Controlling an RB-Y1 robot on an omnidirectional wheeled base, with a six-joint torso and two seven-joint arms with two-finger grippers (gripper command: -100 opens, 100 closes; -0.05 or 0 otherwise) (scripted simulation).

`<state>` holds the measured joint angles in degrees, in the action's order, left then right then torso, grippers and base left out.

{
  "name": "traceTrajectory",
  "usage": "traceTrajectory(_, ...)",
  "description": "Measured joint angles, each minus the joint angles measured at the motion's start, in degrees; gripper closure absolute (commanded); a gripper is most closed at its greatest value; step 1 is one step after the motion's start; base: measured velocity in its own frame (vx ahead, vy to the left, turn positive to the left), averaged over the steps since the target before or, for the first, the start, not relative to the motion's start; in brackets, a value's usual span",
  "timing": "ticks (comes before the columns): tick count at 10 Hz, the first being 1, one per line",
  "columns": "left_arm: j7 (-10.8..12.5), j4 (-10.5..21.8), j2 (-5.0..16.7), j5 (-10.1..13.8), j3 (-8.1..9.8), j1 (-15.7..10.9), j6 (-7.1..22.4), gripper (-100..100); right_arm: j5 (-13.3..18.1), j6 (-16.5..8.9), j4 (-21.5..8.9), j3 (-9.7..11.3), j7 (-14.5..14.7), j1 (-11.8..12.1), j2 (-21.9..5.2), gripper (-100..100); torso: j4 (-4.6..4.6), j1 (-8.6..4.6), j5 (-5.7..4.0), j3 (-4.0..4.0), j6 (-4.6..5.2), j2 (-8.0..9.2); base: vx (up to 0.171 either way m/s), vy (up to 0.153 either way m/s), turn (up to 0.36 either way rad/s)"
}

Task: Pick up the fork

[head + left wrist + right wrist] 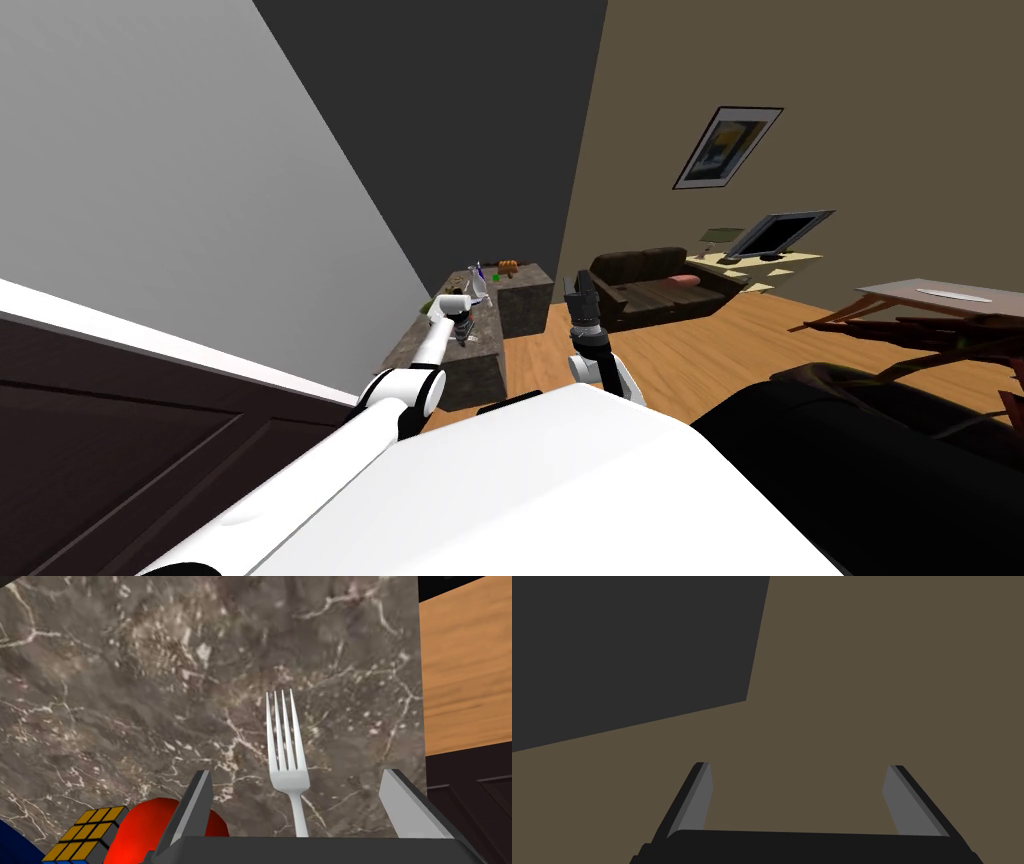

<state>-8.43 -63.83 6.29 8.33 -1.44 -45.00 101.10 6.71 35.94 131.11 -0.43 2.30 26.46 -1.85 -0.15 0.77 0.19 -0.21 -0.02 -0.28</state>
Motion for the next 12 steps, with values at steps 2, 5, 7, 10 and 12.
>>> traceTrajectory(2,1.4,-1.6,-0.9,0.2,0.77,1.7,2.1,-100,0.0,0.0,0.0,0.0,0.0,0.0,0.0,0,-0.02,-0.07,-0.02,-0.04,0.01,-0.07,0.042,0.136,-0.079)
traceTrajectory(5,1.5,-0.8,-1.1,0.1,0.69,2.2,1.2,-100,0.0,0.0,0.0,0.0,0.0,0.0,0.0,0,0.02,-0.73,-0.16,0.06,0.03,0.11,-0.003,0.005,-0.011)
traceTrajectory(7,1.4,0.0,-1.1,-0.2,0.53,2.9,-0.7,-100,0.0,0.0,0.0,0.0,0.0,0.0,0.0,0,0.03,-0.81,-0.18,0.09,0.03,0.15,-0.005,-0.004,-0.007)
traceTrajectory(10,1.4,0.0,-1.1,-0.2,0.54,2.9,-0.9,100,0.0,0.0,0.0,0.0,0.0,0.0,0.0,0,0.00,-0.75,-0.17,0.07,0.02,0.16,0.000,0.000,0.000)
traceTrajectory(12,1.4,0.0,-1.1,-0.2,0.54,2.9,-0.8,100,0.0,0.0,0.0,0.0,0.0,0.0,0.0,0,-0.01,-0.71,-0.15,0.04,0.04,0.10,0.000,0.000,0.000)
